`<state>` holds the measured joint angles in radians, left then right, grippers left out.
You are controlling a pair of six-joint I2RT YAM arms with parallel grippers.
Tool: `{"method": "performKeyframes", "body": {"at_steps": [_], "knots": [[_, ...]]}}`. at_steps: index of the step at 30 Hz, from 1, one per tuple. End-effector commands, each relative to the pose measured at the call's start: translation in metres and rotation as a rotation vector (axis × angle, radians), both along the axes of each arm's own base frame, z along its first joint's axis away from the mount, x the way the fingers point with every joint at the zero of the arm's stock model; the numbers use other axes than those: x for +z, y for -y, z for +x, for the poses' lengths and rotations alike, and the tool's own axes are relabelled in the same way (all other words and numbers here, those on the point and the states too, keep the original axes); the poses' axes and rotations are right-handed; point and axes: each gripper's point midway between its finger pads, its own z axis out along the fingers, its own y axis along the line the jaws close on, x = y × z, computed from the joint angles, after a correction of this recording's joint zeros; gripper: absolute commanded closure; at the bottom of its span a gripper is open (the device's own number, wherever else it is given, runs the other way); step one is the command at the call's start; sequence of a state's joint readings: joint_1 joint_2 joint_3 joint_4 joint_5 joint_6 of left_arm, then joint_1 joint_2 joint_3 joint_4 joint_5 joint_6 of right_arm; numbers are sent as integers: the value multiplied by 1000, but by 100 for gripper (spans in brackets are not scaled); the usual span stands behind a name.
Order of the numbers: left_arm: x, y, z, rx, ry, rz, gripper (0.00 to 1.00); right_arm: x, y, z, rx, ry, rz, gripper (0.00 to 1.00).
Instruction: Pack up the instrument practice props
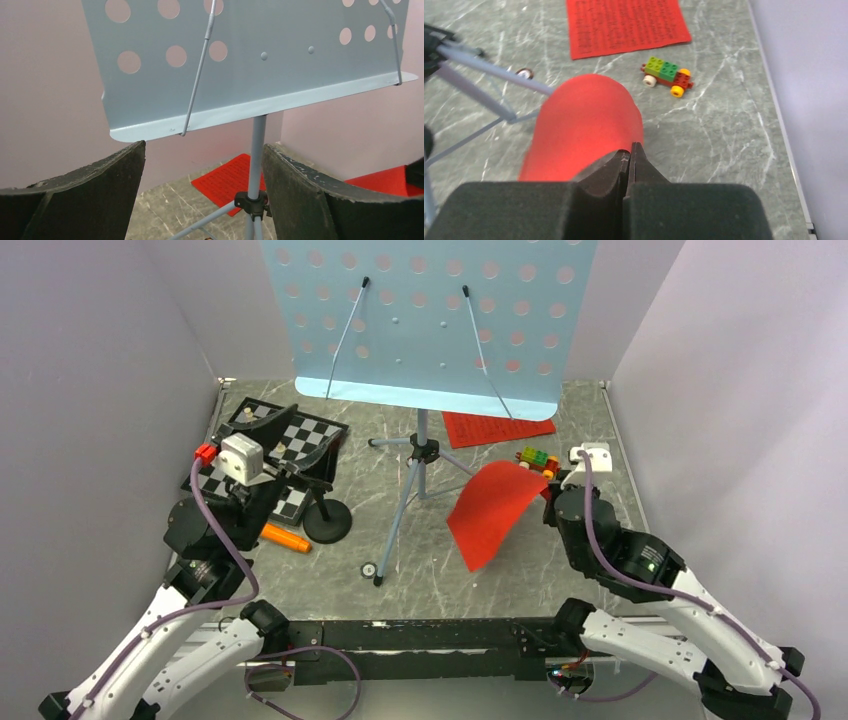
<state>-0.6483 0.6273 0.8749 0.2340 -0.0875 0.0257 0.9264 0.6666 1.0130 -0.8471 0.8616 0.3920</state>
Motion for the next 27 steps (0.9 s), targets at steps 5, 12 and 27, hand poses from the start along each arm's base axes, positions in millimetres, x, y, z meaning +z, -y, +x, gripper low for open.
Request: {"method": "performKeyframes", "body": {"at_steps": [5, 12, 27], "knots": [[2, -9, -14, -25, -10, -77, 11, 11, 9, 72, -116, 44, 87, 100], [-16, -4, -16, -75, -64, -119, 11, 26, 49, 134, -177, 87, 488, 100], [-60, -8, -9, -33, -149, -108, 10, 104, 44, 266, 21, 168, 741, 100]]}}
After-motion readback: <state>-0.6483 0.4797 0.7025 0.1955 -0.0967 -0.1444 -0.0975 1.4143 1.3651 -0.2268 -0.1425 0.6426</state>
